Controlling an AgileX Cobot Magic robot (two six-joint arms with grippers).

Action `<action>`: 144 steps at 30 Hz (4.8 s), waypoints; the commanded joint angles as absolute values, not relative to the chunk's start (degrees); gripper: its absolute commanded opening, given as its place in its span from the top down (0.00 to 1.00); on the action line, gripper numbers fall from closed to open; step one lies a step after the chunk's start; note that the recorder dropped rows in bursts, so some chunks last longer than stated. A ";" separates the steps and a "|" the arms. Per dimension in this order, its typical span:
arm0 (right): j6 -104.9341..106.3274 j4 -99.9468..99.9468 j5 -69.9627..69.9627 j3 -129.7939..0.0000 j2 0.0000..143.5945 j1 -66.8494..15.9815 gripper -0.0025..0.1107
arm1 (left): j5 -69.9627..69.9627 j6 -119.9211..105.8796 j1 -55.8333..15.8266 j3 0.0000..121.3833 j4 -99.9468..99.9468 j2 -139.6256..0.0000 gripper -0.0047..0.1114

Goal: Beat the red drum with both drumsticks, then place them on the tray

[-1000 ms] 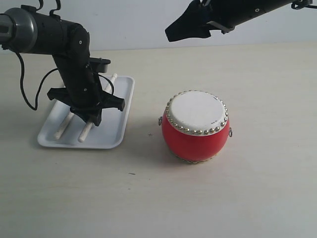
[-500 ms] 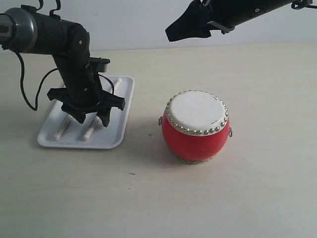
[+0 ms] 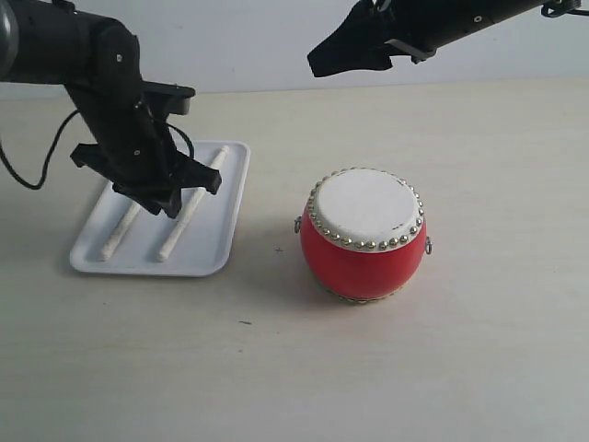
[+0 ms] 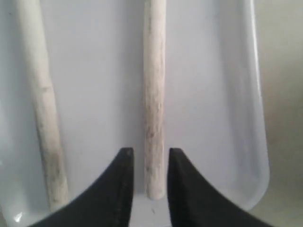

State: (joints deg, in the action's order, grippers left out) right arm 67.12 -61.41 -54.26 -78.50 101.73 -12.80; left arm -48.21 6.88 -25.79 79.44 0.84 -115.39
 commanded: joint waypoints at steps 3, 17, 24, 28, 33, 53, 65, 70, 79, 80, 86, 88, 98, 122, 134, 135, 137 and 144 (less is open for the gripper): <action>67.25 -62.52 -54.06 -78.93 101.40 -12.69 0.42 | -33.30 5.94 -25.75 66.86 0.81 -102.49 0.96; 67.25 -62.97 -53.96 -78.93 101.40 -12.69 0.42 | 32.41 4.78 -25.75 24.03 0.91 -72.40 0.96; 67.25 -63.23 -52.41 -78.93 101.40 -12.69 0.42 | 36.60 4.78 -25.75 17.14 0.91 -68.47 0.96; 67.25 -63.67 -49.15 -78.93 101.40 -12.69 0.42 | 36.60 4.78 -25.75 17.14 0.91 -68.47 0.96; 67.25 -63.67 -49.15 -78.93 101.40 -12.69 0.42 | 36.60 4.78 -25.75 17.14 0.91 -68.47 0.96; 67.25 -63.01 -49.14 -78.93 101.40 -12.69 0.42 | 35.82 1.59 -25.39 17.14 0.91 -67.79 0.96; 67.25 -62.99 -48.21 -78.93 101.40 -12.69 0.42 | 26.65 -1.54 -17.38 17.14 1.05 -51.80 0.96; 67.25 -62.99 -48.21 -78.93 101.40 -12.69 0.42 | 10.27 -1.60 -14.02 17.14 1.05 -41.73 0.96; 67.25 -62.99 -48.21 -78.93 101.40 -12.69 0.42 | -5.09 -1.24 -6.02 17.14 1.05 -25.11 0.96; 67.25 -62.99 -48.21 -78.93 101.40 -12.69 0.42 | -6.48 -1.24 -5.21 17.14 1.05 -23.40 0.96; 67.25 -62.99 -48.21 -78.93 101.40 -12.69 0.42 | -13.57 -1.24 -2.55 17.14 1.05 -15.35 0.96; 67.25 -62.99 -48.21 -78.93 101.40 -12.69 0.42 | -15.25 -1.24 -2.31 17.14 1.05 -13.40 0.96; 67.25 -62.99 -48.21 -78.93 101.40 -12.69 0.42 | -18.68 -1.24 -2.31 16.26 1.05 -3.05 0.96; 67.25 -62.89 -48.09 -78.93 101.40 -12.69 0.42 | -17.25 -1.24 -2.31 5.22 0.93 0.00 0.96; 67.25 -62.89 -48.09 -78.93 101.40 -12.69 0.42 | -16.49 -0.78 -2.31 0.00 0.93 0.00 0.96; 67.25 -62.89 -48.09 -78.93 101.40 -12.69 0.42 | -16.49 -0.78 -2.31 0.00 0.93 0.00 0.96; 67.25 -62.89 -48.09 -78.93 101.40 -12.69 0.42 | -19.24 -0.78 -2.31 0.00 0.93 0.00 0.96; 67.25 -62.89 -48.09 -78.93 101.40 -12.69 0.42 | -20.53 -0.78 -2.31 0.00 0.93 0.00 0.96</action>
